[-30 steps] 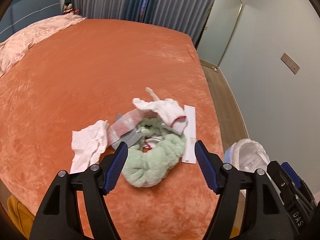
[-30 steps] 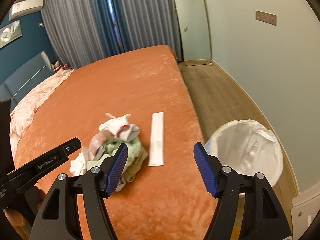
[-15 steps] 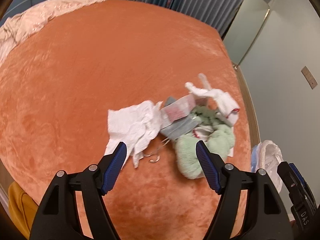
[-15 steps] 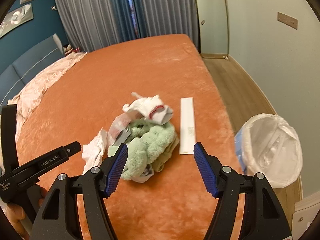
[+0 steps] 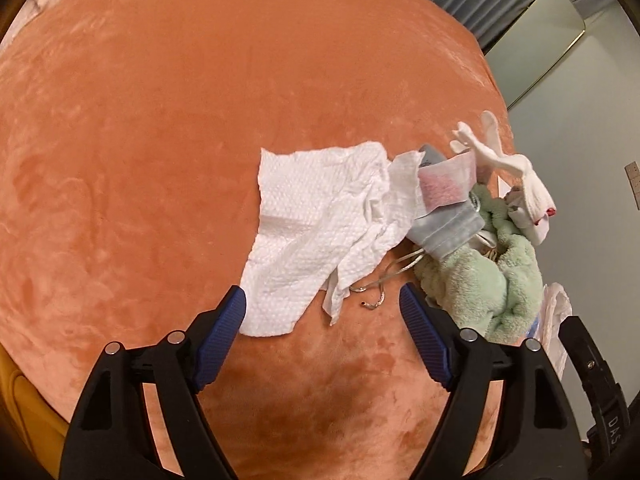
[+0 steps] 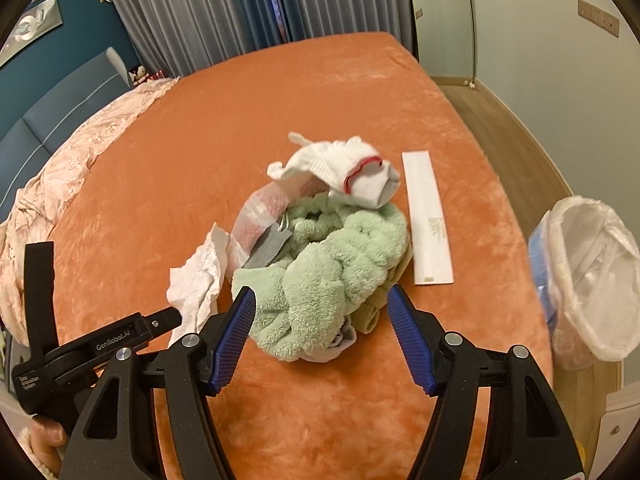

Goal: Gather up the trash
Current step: 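Move both tools back over the pile on the bed, then grasp the white tissue with the left tool while the right grasps the green towel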

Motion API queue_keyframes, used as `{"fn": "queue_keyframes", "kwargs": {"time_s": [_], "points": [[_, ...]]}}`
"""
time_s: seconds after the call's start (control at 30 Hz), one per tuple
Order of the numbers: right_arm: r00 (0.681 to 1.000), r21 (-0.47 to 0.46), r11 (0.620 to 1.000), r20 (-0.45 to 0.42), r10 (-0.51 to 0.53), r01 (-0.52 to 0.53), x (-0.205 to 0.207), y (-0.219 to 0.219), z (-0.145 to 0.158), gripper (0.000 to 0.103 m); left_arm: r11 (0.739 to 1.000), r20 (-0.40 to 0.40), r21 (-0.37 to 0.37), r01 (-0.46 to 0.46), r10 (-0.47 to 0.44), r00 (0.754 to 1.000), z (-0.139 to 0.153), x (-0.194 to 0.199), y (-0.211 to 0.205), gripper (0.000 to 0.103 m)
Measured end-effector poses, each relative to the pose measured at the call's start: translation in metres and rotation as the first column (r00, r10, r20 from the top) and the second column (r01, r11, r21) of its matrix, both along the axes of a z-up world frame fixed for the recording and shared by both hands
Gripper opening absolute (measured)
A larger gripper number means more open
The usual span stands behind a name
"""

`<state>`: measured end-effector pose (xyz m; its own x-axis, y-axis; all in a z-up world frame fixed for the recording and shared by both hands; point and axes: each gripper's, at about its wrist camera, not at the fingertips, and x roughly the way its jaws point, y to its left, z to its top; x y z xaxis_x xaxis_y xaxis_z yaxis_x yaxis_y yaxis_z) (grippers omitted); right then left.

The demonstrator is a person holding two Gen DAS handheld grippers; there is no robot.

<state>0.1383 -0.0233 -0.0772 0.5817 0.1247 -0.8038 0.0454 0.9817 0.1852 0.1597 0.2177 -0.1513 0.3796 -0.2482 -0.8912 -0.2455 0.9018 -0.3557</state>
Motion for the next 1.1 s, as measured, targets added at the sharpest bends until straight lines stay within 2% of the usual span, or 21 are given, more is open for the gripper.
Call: {"fn": "queue_keyframes", "kwargs": {"time_s": [0.17,0.23,0.33,0.4,0.43,0.5,0.53,0.57,0.6,0.7,0.9,1.1], "points": [[0.999,0.010,1.000,-0.039,0.000,0.000,0.013,0.008,-0.017,0.066,1.000,-0.031,-0.027,0.006,-0.007,0.999,-0.017,0.016,-0.007,0.075],[0.999,0.004,1.000,-0.052,0.005,-0.005,0.018,0.013,-0.023,0.066,1.000,-0.037,-0.015,0.005,-0.005,0.999,-0.021,0.021,-0.010,0.073],[0.998,0.001,1.000,-0.066,0.015,-0.015,0.022,0.016,-0.031,0.066,1.000,-0.043,0.001,0.016,-0.016,0.999,-0.026,0.029,-0.014,0.061],[0.996,-0.002,1.000,-0.082,0.018,-0.018,0.026,0.019,-0.037,0.062,1.000,-0.053,0.003,0.021,-0.021,0.998,-0.030,0.033,-0.016,0.044],[0.996,0.002,1.000,-0.089,0.020,-0.020,0.027,0.019,-0.040,0.059,1.000,-0.060,0.001,0.027,-0.027,0.998,-0.032,0.034,-0.016,0.039],[0.994,0.005,1.000,-0.104,0.024,-0.024,0.029,0.020,-0.045,0.044,0.999,-0.075,0.003,0.034,-0.034,0.997,-0.036,0.035,-0.017,0.019],[0.993,0.006,1.000,-0.112,0.025,-0.025,0.029,0.020,-0.048,0.040,0.999,-0.079,-0.001,0.038,-0.038,0.996,-0.037,0.035,-0.017,0.014],[0.993,0.005,1.000,-0.116,0.026,-0.026,0.028,0.020,-0.049,0.031,0.999,-0.080,0.001,0.044,-0.044,0.996,-0.037,0.036,-0.018,0.010],[0.992,0.001,1.000,-0.119,0.027,-0.027,0.028,0.020,-0.050,0.025,0.999,-0.077,0.006,0.049,-0.048,0.996,-0.035,0.035,-0.019,0.009],[0.993,0.008,1.000,-0.112,0.022,-0.022,0.024,0.016,-0.047,0.017,0.998,-0.042,0.026,0.063,-0.062,0.997,-0.022,0.028,-0.022,0.007],[0.998,0.038,0.999,-0.053,0.014,-0.012,0.012,0.007,-0.021,0.015,0.992,0.050,0.057,0.113,-0.116,0.992,0.024,0.010,-0.037,0.006],[0.999,0.074,0.997,0.031,-0.013,0.011,-0.002,-0.012,0.020,0.014,0.982,0.169,0.095,0.165,-0.179,0.969,0.086,-0.004,-0.066,0.006]]}}
